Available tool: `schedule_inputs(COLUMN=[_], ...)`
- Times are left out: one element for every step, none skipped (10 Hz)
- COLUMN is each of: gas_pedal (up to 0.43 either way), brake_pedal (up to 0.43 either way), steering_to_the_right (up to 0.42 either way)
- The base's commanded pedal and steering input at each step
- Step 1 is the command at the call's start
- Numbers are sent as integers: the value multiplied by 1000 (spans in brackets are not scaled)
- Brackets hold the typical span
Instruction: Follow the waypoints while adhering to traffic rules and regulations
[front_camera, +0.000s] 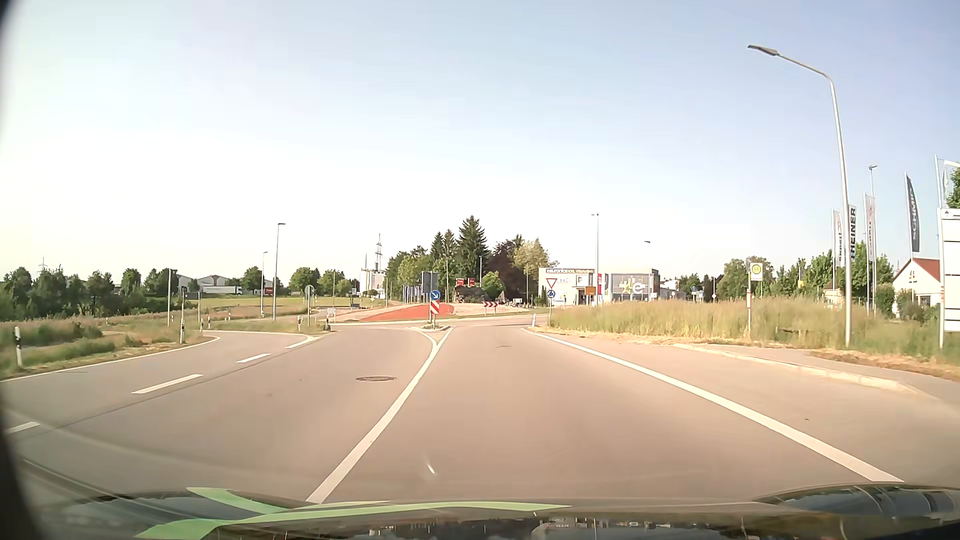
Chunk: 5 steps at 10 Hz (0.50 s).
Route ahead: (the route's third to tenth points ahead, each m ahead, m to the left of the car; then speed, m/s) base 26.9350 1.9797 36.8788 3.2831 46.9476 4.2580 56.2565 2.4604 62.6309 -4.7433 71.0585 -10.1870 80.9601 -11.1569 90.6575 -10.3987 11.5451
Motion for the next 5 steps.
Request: schedule_inputs(gas_pedal=[0, 0, 0, 0, 0], brake_pedal=[61, 79, 98, 128, 128], steering_to_the_right=[-15, -20, -20, -20, -20])
